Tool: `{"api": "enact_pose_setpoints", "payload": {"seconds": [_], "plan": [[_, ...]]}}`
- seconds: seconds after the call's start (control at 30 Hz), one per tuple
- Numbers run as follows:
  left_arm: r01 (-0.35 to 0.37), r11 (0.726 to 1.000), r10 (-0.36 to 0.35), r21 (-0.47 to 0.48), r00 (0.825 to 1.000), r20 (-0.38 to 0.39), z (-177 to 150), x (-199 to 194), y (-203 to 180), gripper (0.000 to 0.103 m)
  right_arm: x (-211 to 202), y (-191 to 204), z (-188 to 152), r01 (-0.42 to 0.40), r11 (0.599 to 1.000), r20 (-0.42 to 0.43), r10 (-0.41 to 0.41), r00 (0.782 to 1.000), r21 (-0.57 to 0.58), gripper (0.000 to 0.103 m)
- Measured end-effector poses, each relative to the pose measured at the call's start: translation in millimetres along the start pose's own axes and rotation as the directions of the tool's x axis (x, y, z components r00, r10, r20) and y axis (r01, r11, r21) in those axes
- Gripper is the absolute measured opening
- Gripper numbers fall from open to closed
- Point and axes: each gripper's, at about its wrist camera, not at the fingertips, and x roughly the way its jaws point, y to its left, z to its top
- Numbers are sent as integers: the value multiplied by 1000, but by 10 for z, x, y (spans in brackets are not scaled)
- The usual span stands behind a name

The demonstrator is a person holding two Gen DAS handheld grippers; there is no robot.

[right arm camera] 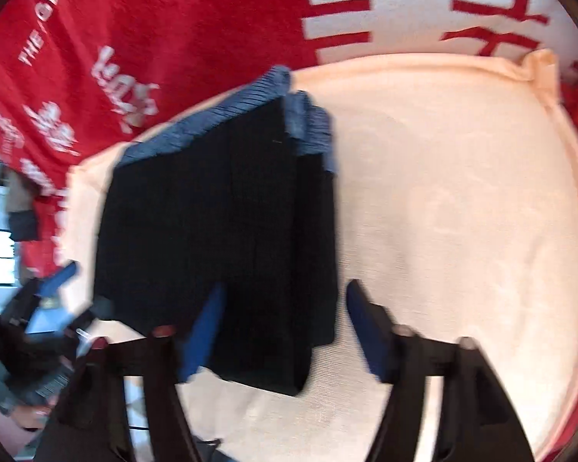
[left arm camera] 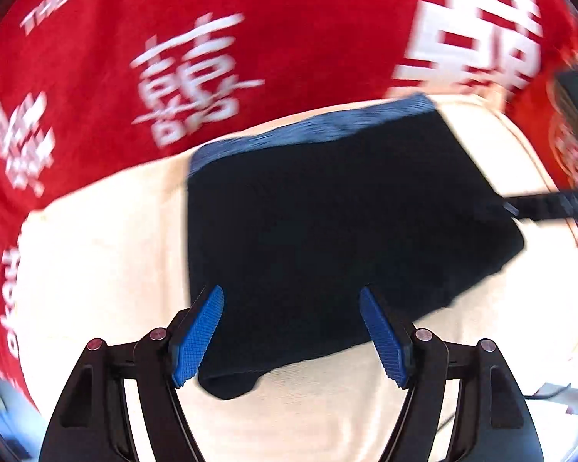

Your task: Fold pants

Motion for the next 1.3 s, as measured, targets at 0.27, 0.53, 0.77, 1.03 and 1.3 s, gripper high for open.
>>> {"api": "enact_pose_setpoints", "payload": {"seconds": [0.27, 0.53, 0.77, 1.03, 1.3], "plan": [[3, 993, -9, -120, 999, -50, -44, 130, 375, 74, -238, -119, -293, 23, 993, 19, -25, 999, 116, 74], [49, 987, -64, -152, 993, -95, -108, 196, 529, 74, -333, 20, -396, 34, 989, 21, -38, 999, 142, 74], [50, 983, -72, -179, 990, -118, -75, 246, 650, 96, -301, 173, -323, 37, 990, 22, -40, 999, 136, 78], [84, 971, -123, -226, 979, -164, 7, 384, 761, 96, -279, 184, -202, 53, 993, 34, -57, 998, 105, 84], [118, 962, -163, -245, 972, -172, 116, 484, 855, 96, -221, 127, -47, 46, 998, 30, -47, 998, 32, 87]]}}
